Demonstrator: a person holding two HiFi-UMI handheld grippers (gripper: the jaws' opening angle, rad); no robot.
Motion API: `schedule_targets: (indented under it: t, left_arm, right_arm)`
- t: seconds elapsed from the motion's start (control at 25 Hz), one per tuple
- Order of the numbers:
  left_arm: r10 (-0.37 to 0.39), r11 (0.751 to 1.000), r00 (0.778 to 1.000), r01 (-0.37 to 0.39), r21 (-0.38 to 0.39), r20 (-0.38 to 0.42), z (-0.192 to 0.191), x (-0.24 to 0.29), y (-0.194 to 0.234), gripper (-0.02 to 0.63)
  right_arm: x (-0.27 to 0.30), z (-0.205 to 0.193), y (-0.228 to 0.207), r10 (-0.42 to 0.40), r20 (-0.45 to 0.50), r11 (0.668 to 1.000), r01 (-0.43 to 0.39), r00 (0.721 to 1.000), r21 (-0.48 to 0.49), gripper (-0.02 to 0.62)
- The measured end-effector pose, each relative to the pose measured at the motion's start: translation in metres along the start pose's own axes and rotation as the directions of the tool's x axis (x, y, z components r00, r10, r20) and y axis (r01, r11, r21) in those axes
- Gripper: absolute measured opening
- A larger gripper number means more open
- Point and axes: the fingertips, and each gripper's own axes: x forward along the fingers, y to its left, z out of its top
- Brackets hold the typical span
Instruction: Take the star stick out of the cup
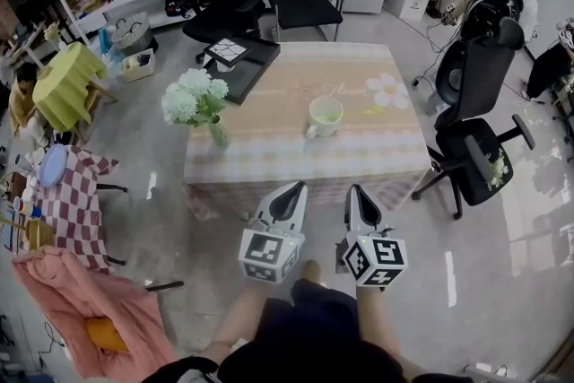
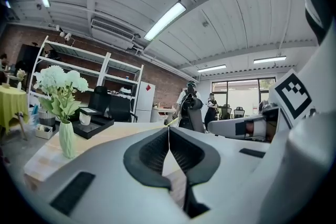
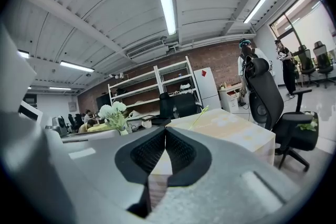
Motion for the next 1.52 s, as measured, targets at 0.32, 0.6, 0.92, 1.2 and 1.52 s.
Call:
schedule_targets:
  t: [0.32, 0.6, 0.92, 1.2, 1.52]
  left_arm:
    - [0.016, 1.0, 1.0, -0.016, 0.016, 0.001, 0.003, 0.041, -0.002, 0.011]
    - [0.024, 0.999, 1.0, -0.024, 0.022, 0.009, 0.004, 0.068, -0.011, 0.011]
    - [0.029, 0.999, 1.0, -0.029, 0.031, -0.006, -0.007, 0.079, -0.013, 0.011]
    - [0.025, 0.999, 1.0, -0.024, 0.03, -0.015, -0.009, 0.084, -0.016, 0.011]
    - [0.051, 0.999, 0.998, -0.051, 0.007, -0.047, -0.022, 0.071, -0.013, 0.011]
  right_arm:
    - [0.024, 0.007, -0.031, 0.025, -0.005, 1.0, -0.025, 1.0, 0.005, 0.005]
    - [0.035, 0.016, -0.054, 0.044, 0.005, 0.999, -0.044, 0.999, 0.007, 0.005]
    - [0.042, 0.011, -0.064, 0.068, 0.0, 0.997, -0.068, 0.998, 0.03, 0.005]
    - [0.038, 0.011, -0.078, 0.039, 0.01, 0.997, -0.039, 0.999, 0.067, 0.005]
    - [0.03, -0.007, -0.075, 0.038, -0.029, 0.995, -0.036, 0.999, 0.091, 0.005]
